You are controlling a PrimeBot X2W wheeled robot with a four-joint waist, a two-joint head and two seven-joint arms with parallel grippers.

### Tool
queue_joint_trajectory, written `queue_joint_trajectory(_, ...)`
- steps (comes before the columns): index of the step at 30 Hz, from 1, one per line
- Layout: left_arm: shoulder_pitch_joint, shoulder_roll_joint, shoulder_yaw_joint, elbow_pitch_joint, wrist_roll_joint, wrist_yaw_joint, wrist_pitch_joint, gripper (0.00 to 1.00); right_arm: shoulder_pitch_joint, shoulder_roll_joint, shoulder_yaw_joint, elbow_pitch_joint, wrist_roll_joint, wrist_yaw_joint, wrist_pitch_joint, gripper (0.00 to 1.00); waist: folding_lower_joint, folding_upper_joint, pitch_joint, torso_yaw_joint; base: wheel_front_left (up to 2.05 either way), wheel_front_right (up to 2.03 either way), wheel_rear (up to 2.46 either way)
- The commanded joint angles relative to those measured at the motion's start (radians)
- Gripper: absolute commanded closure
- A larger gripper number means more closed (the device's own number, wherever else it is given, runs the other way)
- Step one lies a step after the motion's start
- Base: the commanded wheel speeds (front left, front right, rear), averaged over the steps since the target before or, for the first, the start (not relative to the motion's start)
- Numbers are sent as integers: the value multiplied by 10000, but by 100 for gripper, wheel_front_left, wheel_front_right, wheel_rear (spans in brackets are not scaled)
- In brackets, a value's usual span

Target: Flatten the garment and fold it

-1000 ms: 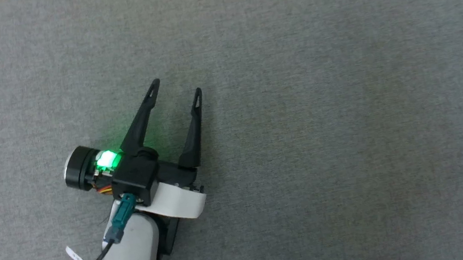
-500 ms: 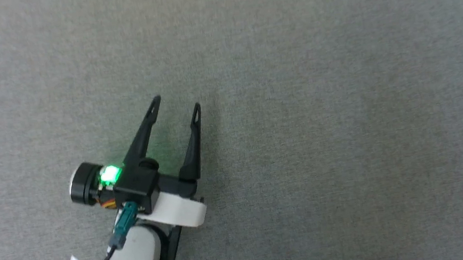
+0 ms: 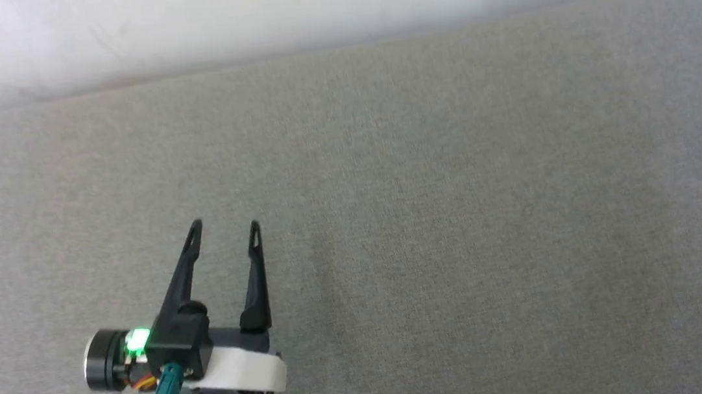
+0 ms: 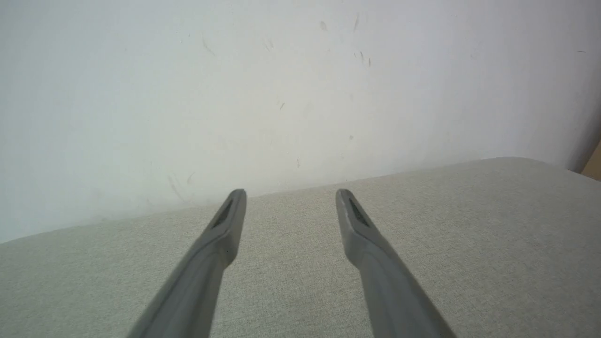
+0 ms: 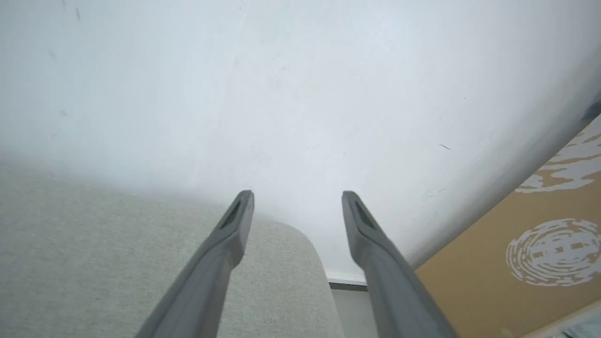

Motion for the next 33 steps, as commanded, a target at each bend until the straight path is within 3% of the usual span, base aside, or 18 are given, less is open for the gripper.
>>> queue_joint_trajectory(1,225,33,92,-66,89,171,-47,0,327,459,-306,-395,285,-21,-24,0,3,-1,-843,200,0,0,0)
queue_joint_trajectory(12,944,-165,207,-240,-194,339,-47,0,3890,3056,-814,-4520,461,-21,-43,0,3,-1,-1506,903,0,0,0)
queue_joint_trajectory(18,1197,-206,247,-154,-264,306,-47,0,5806,4375,-1016,-5556,139,-21,-90,0,3,-1,-1586,1114,0,0,0)
queue_joint_trajectory(24,1484,-263,232,60,-406,194,-47,0,6938,4969,-919,-5861,-230,-21,-473,0,3,-1,-1678,1261,0,0,0)
queue_joint_trajectory(33,1608,-278,349,276,-536,17,-47,0,7204,5173,-854,-5871,-390,-21,-615,0,3,-1,-1776,1315,0,0,0)
